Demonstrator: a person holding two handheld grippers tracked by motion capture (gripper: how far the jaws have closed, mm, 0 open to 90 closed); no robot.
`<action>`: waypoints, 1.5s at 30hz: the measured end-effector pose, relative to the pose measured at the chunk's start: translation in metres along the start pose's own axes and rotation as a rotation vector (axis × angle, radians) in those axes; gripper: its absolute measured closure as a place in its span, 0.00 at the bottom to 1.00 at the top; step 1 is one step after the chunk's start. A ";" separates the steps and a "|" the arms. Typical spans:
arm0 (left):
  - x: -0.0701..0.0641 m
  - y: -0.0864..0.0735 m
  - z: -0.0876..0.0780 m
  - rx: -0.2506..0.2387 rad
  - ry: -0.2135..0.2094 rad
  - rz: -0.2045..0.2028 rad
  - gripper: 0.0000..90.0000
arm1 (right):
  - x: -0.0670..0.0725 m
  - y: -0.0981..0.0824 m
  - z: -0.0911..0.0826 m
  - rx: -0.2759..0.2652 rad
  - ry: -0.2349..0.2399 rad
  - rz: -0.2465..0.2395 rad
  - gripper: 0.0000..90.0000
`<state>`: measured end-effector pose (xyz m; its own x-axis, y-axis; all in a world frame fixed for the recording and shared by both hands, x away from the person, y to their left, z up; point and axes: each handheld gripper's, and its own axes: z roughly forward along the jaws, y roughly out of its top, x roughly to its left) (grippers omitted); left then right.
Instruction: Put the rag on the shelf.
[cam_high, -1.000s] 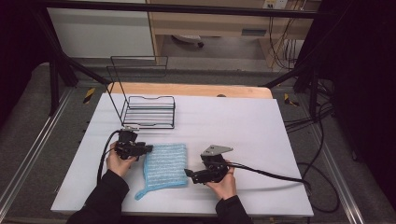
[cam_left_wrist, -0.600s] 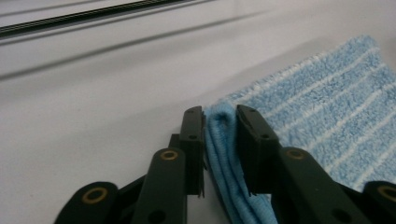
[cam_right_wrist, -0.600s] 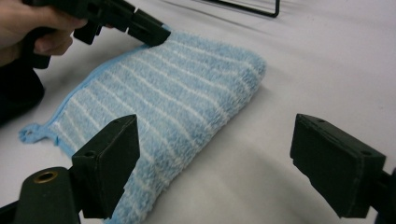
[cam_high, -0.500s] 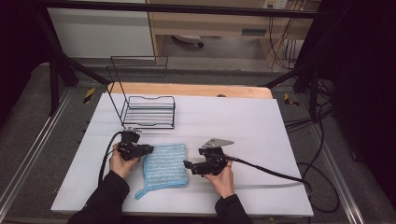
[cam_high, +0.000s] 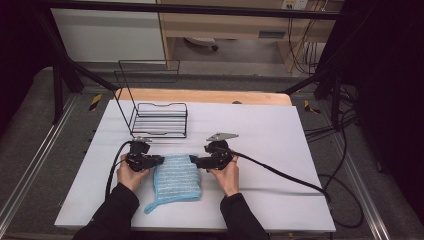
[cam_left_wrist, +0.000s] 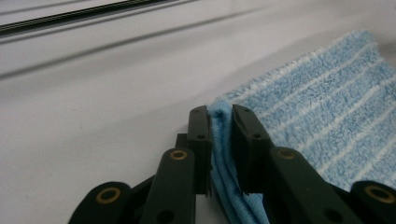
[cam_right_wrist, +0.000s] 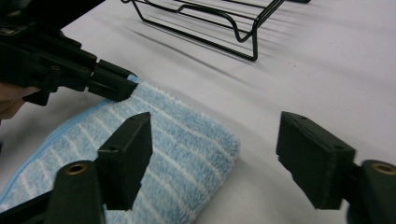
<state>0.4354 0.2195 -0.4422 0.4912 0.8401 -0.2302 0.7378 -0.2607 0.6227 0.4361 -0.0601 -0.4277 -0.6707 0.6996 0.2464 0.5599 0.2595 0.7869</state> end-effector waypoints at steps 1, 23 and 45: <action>0.000 0.000 0.000 -0.001 0.001 0.003 0.86 | -0.001 0.001 0.004 0.010 0.000 0.005 0.35; 0.000 -0.001 0.000 -0.009 -0.003 0.030 0.86 | -0.013 -0.008 0.032 0.132 0.039 0.088 0.81; 0.001 -0.004 -0.017 -0.080 -0.055 -0.005 0.90 | -0.005 0.000 0.015 0.097 0.074 0.110 0.90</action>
<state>0.4251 0.2296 -0.4322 0.5137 0.8134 -0.2728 0.7020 -0.2157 0.6788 0.4469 -0.0538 -0.4372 -0.6345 0.6775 0.3720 0.6741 0.2496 0.6952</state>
